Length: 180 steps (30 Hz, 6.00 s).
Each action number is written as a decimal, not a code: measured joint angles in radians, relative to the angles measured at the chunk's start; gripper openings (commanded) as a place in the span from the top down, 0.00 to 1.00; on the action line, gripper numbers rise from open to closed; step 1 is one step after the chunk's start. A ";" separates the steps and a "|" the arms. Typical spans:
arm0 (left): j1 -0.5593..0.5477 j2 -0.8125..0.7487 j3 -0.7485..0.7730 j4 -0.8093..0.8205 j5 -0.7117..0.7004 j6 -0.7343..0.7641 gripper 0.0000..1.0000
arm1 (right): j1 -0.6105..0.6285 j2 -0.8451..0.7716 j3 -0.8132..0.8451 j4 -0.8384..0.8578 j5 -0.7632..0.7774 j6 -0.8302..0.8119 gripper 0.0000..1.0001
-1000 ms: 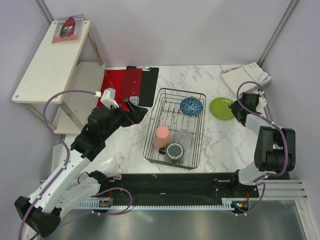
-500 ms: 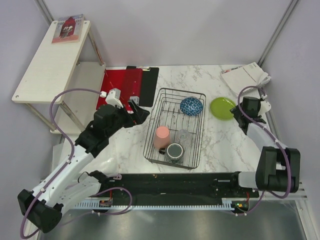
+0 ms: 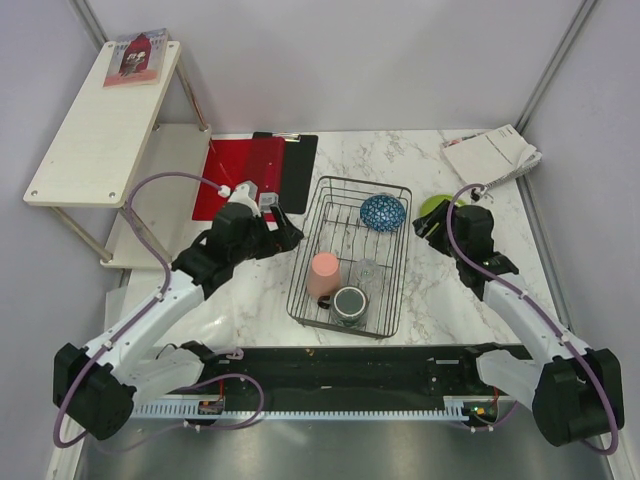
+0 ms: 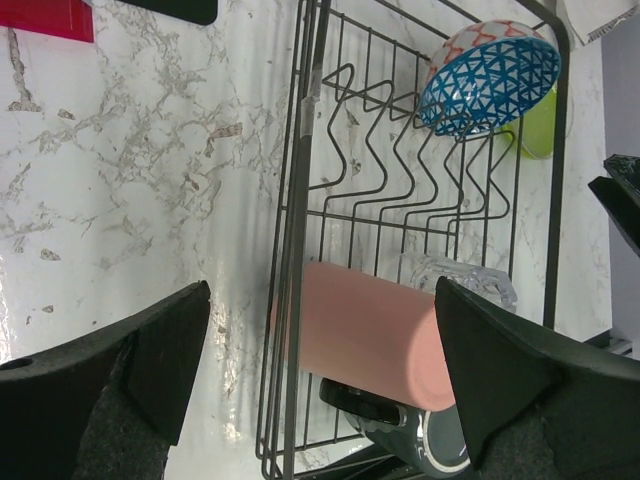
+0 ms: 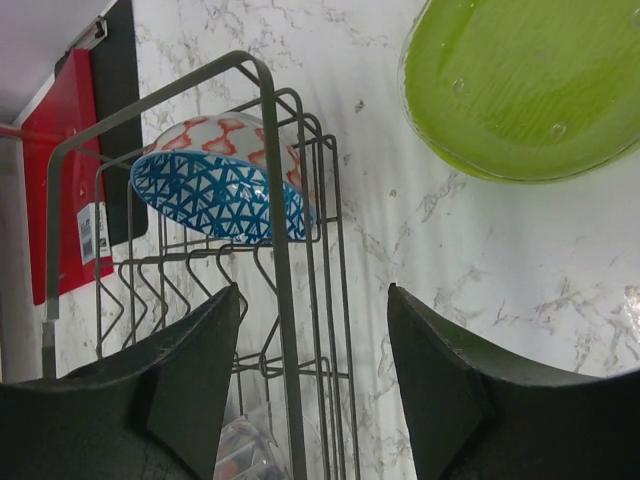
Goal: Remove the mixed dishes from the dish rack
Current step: Place the plate at the center of the board, then adjust the dish rack at the center of the board, then pick up the cup from the dish rack, then place the cup at the center of the board.
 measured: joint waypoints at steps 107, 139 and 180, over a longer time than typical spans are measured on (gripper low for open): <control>-0.422 0.123 0.137 -0.244 -0.388 0.207 0.02 | 0.296 -0.021 0.148 -0.098 0.175 -0.146 0.37; -0.413 -0.102 0.344 -0.277 -0.390 0.267 0.98 | 0.296 -0.013 0.129 -0.032 0.116 -0.130 0.50; 0.219 0.056 -0.129 1.080 0.846 -0.605 0.96 | 0.318 0.115 -0.014 0.829 -0.558 0.194 0.93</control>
